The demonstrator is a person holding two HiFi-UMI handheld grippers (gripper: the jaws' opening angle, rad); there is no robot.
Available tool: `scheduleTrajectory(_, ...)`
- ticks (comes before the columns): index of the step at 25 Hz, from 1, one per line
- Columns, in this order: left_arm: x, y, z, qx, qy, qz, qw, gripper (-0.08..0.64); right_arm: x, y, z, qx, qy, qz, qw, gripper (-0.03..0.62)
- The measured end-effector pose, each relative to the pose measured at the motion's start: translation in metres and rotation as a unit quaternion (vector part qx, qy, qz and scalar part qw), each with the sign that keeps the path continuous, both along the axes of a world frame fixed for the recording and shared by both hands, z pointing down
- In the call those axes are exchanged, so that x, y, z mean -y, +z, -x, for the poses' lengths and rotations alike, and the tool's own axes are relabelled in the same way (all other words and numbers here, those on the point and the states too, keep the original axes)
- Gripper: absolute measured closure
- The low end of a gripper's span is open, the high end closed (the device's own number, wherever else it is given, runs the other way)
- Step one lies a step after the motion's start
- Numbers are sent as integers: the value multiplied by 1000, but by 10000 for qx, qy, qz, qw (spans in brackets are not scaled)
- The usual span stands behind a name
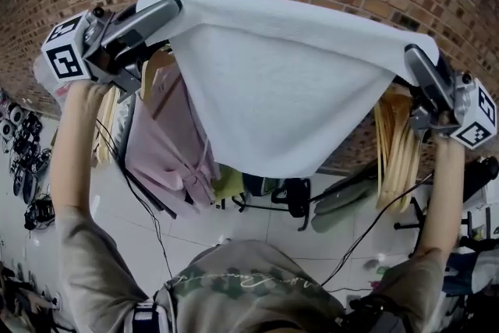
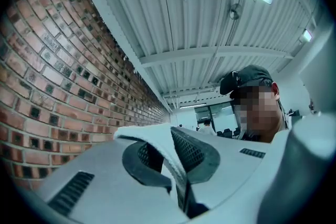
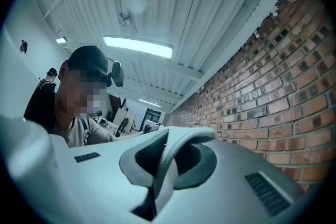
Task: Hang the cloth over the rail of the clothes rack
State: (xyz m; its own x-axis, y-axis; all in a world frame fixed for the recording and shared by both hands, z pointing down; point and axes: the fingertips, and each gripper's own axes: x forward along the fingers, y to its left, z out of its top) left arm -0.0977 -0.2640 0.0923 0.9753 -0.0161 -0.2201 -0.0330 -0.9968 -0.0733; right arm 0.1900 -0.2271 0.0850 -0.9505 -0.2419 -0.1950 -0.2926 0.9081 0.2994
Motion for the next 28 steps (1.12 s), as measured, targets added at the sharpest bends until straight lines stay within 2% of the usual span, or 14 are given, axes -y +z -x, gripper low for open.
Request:
scheduleTrajectory(4, 3, -17, -1, 62, -154, -185, 9997, 543, 6, -20, 0, -34, -9, -56, 10000, 573)
scheduleTrajectory(21, 63, -79, -11, 222, -543, -303, 9978, 543, 60, -91, -9, -167, 294, -120, 9994, 573)
scheduleTrajectory(28, 82, -114, -16, 236, -739, -448, 9960, 543, 81, -120, -15, 7, 364, -130, 9993, 572)
